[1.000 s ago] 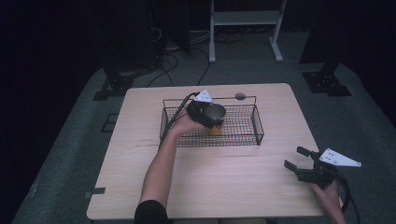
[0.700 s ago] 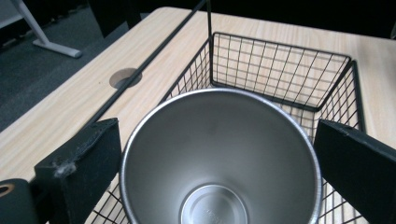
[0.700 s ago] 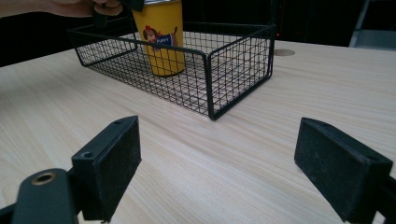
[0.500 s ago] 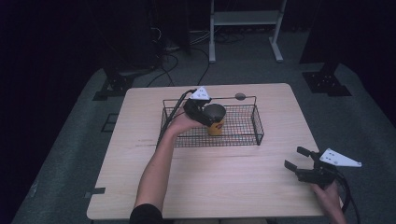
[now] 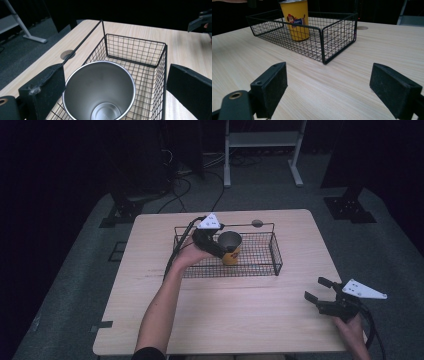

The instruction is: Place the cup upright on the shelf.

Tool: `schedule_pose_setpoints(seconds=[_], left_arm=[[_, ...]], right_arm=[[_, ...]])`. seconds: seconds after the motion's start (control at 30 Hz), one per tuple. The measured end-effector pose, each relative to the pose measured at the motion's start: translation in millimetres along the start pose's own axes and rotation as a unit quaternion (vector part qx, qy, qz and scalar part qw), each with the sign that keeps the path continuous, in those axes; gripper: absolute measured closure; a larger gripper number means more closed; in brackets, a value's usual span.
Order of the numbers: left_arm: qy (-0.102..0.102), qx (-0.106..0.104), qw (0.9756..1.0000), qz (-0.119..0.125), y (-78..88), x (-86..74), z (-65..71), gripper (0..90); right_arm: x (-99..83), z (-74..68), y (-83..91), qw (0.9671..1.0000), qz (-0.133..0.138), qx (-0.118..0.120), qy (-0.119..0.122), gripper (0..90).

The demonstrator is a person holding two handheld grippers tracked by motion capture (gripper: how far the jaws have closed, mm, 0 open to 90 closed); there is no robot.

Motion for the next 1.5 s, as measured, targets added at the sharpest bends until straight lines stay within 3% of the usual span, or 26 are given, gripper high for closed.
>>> schedule_pose_setpoints(seconds=[1.5], left_arm=[[-0.010, 0.000, 0.9992, 0.040, 36.5, -22.3, 58.8, 1.6]], right_arm=[[-0.1, -0.4, -0.6, 1.0000, -0.001, -0.003, 0.002, 13.6]])
Point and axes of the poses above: each handheld gripper's, and its own axes: y roughly backward along the jaws, x roughly out of its top, z roughly to its right, the point moved 8 cm from there along -y, roughly forward along the jaws, and after that the axes turned 10 degrees about -x, right-handed, at the moved point
